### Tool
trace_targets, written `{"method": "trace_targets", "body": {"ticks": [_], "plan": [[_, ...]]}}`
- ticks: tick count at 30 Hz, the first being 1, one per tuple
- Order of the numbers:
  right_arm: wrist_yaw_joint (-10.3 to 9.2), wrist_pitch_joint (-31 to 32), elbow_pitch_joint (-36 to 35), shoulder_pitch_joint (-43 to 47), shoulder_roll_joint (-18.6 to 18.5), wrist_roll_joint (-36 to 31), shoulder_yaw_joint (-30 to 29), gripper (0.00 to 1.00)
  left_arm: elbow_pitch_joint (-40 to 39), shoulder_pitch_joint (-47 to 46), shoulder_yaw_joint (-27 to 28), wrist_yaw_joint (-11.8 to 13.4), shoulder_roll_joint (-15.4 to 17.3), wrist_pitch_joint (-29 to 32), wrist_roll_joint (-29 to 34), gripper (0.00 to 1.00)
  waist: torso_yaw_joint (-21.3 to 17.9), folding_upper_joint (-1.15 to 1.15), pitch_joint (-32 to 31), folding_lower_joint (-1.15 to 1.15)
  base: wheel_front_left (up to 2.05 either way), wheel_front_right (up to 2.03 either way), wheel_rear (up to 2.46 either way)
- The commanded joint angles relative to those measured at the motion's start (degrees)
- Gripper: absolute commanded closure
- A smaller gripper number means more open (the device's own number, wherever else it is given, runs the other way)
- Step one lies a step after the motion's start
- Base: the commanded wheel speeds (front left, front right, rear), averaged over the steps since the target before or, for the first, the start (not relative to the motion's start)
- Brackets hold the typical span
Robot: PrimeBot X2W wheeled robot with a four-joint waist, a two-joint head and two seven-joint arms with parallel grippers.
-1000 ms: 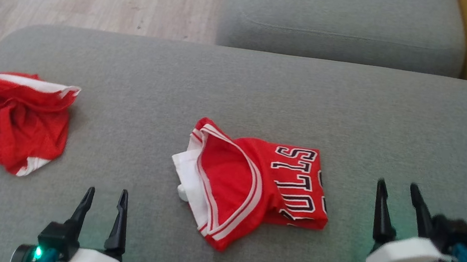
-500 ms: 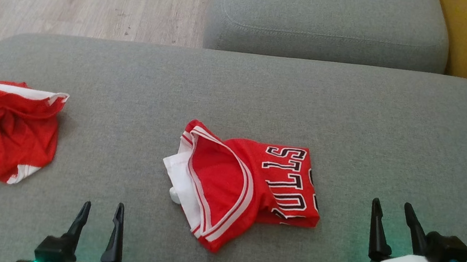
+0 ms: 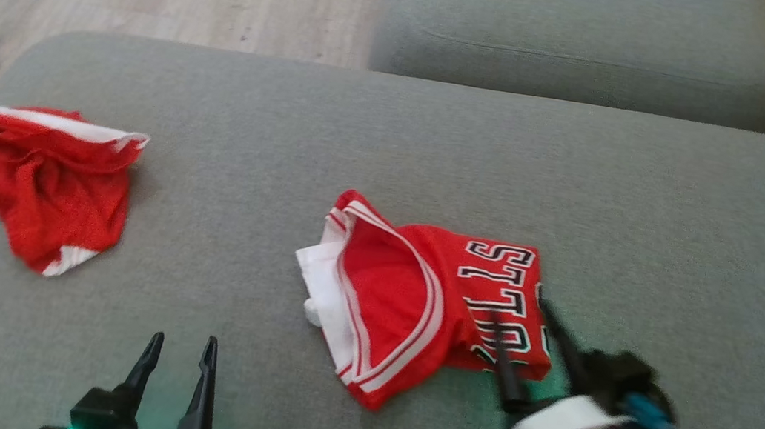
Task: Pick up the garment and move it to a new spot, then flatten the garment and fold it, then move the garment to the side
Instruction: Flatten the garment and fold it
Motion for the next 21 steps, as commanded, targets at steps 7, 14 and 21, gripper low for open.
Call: {"method": "trace_targets", "body": {"ticks": [7, 14, 21], "plan": [[-0.04, -0.62, 1.00, -7.29, -0.07, 3.81, 19.37, 0.00, -0.43, -1.70, 1.19, 0.11, 0.09, -0.56, -0.61, 0.00, 4.57, 0.00, 0.92, 0.00, 0.00, 0.00, 0.00], [-0.04, -0.43, 8.79, -11.04, -1.53, 5.51, 29.28, 0.00, -0.55, -2.03, 0.38, 0.29, 0.09, -0.56, -1.57, 0.00, 6.99, 0.00, 2.11, 0.00, 0.00, 0.00, 0.00], [-0.04, -0.09, 14.63, -13.09, -1.98, 5.98, 32.40, 0.00, -0.83, -2.04, 0.08, 0.63, 0.09, -0.56, -2.24, 0.00, 7.32, 0.00, 2.97, 0.00, 0.00, 0.00, 0.00]]}}
